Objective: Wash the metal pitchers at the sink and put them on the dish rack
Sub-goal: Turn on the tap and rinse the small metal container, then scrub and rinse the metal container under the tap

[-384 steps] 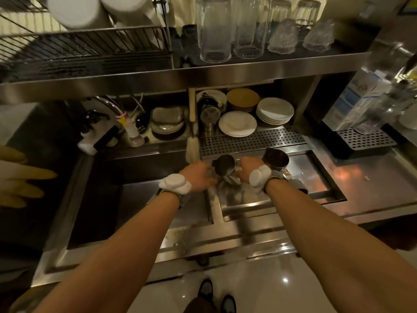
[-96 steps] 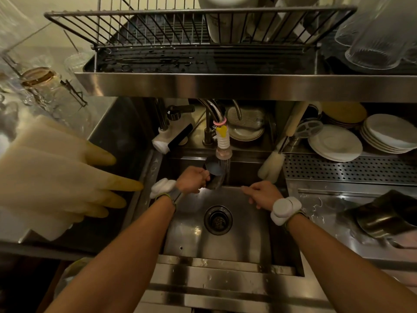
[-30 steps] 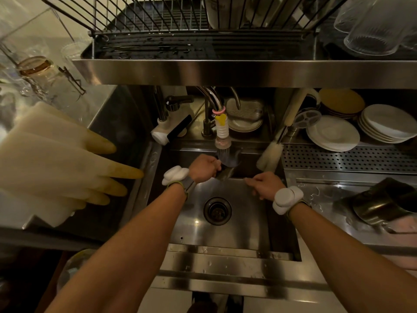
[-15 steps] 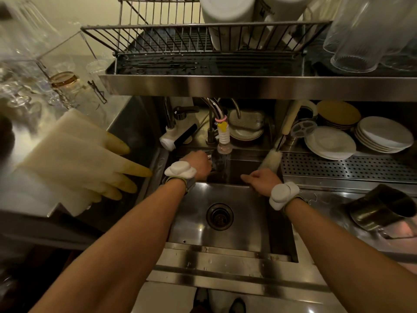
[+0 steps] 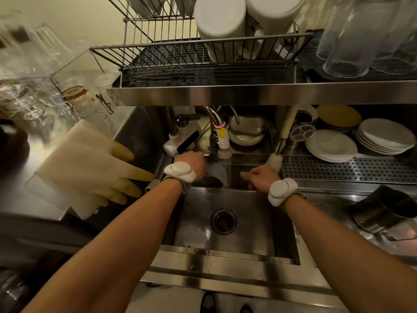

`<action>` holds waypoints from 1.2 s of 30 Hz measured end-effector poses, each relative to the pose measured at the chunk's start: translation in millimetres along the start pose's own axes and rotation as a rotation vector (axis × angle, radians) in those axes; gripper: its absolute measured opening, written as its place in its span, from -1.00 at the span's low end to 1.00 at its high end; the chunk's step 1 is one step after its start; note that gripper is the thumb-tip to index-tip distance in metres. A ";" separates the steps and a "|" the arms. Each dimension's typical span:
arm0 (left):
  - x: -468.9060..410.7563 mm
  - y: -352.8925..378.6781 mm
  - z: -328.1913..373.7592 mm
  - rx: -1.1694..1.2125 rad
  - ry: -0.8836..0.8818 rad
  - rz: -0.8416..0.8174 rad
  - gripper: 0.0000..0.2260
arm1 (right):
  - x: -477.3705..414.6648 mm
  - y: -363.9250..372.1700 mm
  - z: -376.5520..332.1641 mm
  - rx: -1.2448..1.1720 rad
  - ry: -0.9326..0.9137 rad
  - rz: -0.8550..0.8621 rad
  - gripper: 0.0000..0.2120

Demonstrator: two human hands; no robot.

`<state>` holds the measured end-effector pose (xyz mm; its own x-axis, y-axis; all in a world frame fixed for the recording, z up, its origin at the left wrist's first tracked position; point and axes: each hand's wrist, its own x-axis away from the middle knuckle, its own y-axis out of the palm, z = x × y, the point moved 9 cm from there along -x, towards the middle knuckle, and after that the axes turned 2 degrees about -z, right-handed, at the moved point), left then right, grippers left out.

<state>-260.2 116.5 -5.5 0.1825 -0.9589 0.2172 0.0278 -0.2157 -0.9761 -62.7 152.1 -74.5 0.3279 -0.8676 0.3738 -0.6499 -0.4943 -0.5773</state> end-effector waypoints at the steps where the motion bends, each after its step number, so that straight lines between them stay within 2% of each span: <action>1: -0.3 -0.8 -0.6 -0.005 0.003 0.003 -0.72 | -0.9 0.7 -0.2 -0.002 -0.002 0.002 -0.58; 13: 8.8 -20.4 -0.7 -0.102 0.029 0.073 -0.79 | 2.7 3.2 -15.5 0.007 -0.027 -0.020 -0.59; 24: 10.7 -26.7 8.7 -0.153 0.061 0.097 -0.78 | 4.5 -1.1 -14.2 -0.029 -0.020 0.002 -0.61; 30: 1.6 10.0 5.9 0.115 -0.042 -0.064 -0.73 | 4.9 3.7 2.2 -0.027 0.021 -0.030 -0.59; 36: -10.2 50.1 22.9 0.675 -0.071 -0.189 -0.77 | 10.8 2.0 29.0 0.007 0.109 -0.050 -0.60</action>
<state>-238.2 119.7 -56.9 0.1774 -0.8968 0.4053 0.6650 -0.1944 -0.7211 -40.6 140.1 -92.7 0.2833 -0.8310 0.4788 -0.6299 -0.5377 -0.5605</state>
